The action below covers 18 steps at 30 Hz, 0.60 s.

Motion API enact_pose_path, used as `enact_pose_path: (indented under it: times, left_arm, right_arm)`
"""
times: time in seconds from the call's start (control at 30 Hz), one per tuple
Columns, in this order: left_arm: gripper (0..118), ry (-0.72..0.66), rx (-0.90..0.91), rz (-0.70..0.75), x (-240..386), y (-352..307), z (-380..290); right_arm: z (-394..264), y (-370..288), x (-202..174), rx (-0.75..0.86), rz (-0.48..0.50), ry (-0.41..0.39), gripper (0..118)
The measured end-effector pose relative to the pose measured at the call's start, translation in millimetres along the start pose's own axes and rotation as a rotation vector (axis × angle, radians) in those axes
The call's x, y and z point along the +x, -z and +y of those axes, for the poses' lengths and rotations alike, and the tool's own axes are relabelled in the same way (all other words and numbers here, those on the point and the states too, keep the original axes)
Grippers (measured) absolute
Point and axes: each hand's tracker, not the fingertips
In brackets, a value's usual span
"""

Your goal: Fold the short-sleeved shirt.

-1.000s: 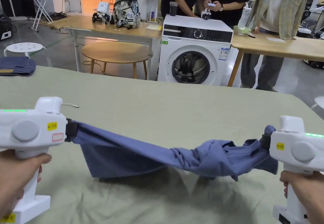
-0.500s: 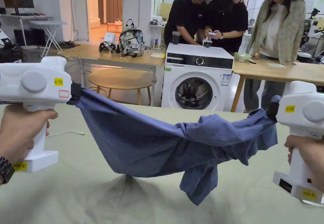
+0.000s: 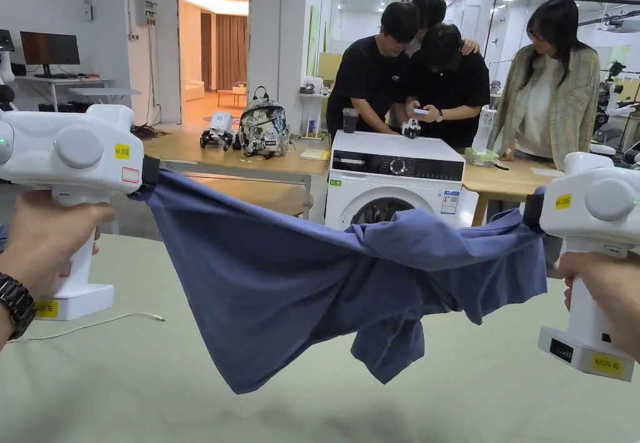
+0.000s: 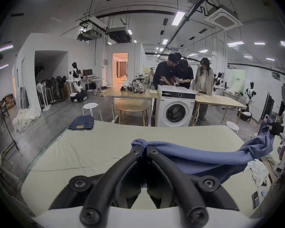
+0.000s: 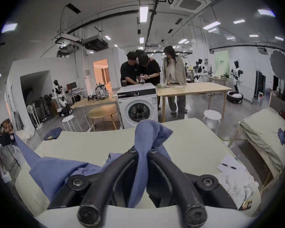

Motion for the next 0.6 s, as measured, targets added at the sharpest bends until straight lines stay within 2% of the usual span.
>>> enact_pose_path:
  times: [0.17, 0.2, 0.27, 0.37, 0.57, 0.6]
  left_arm:
    - [0, 0.018, -0.016, 0.028, 2.7, 25.3, -6.8]
    - [0, 0.019, -0.028, 0.032, 3.9, 30.1, -13.7]
    - [0, 0.028, -0.047, 0.029, 6.0, 42.2, -33.4]
    - [0, 0.033, -0.113, 0.019, 8.1, 57.9, -77.3]
    - [0, -0.005, -0.222, 0.0, 2.8, 61.1, -189.7]
    - [0, -0.006, -0.246, -0.005, 0.8, 55.6, -211.2]
  right_arm:
    - [-12.6, 12.5, -14.1, 0.018, -0.003, -0.027, 4]
    - [-14.4, 30.2, -2.1, 0.02, -0.007, -0.034, 4]
    - [-34.5, 34.3, -9.0, 0.017, -0.033, -0.073, 4]
    - [-71.5, 57.0, -0.5, -0.035, -0.058, -0.141, 4]
    - [-168.8, 72.1, 15.4, -0.172, -0.1, -0.202, 4]
    - [-183.7, 87.1, 34.0, -0.194, -0.099, -0.218, 4]
